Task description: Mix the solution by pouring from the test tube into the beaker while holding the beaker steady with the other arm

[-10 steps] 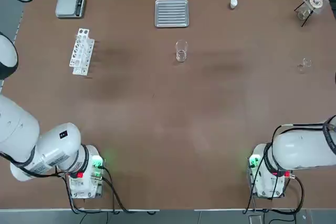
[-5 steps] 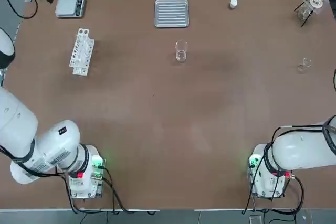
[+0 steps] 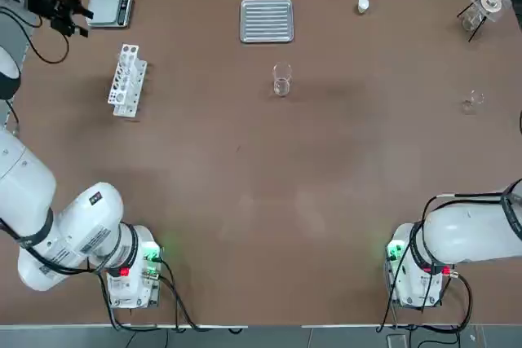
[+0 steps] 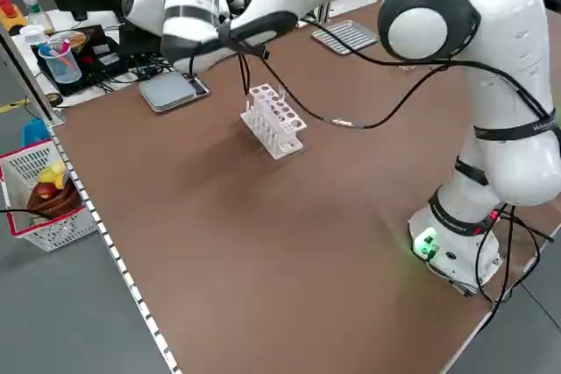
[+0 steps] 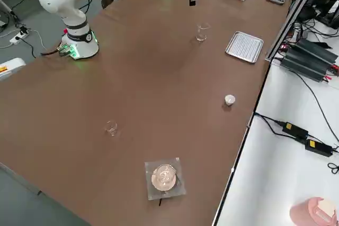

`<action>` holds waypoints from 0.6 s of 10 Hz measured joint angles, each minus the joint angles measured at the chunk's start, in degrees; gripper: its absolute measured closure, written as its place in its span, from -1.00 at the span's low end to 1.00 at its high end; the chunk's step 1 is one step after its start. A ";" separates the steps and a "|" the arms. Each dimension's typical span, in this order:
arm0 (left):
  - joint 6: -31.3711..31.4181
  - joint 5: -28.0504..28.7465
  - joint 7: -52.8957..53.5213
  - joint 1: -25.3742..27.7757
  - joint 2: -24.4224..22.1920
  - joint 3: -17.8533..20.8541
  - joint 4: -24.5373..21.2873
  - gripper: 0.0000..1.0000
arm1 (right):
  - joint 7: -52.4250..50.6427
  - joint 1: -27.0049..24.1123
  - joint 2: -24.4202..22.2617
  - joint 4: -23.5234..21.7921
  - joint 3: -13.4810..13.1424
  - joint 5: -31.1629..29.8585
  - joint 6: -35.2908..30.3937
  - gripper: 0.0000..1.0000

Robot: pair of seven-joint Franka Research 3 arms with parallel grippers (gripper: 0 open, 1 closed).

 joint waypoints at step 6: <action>-4.16 -3.97 13.24 2.39 6.26 -0.10 0.15 -0.99 | -33.77 -0.03 6.24 -13.95 0.03 19.43 15.21 -1.00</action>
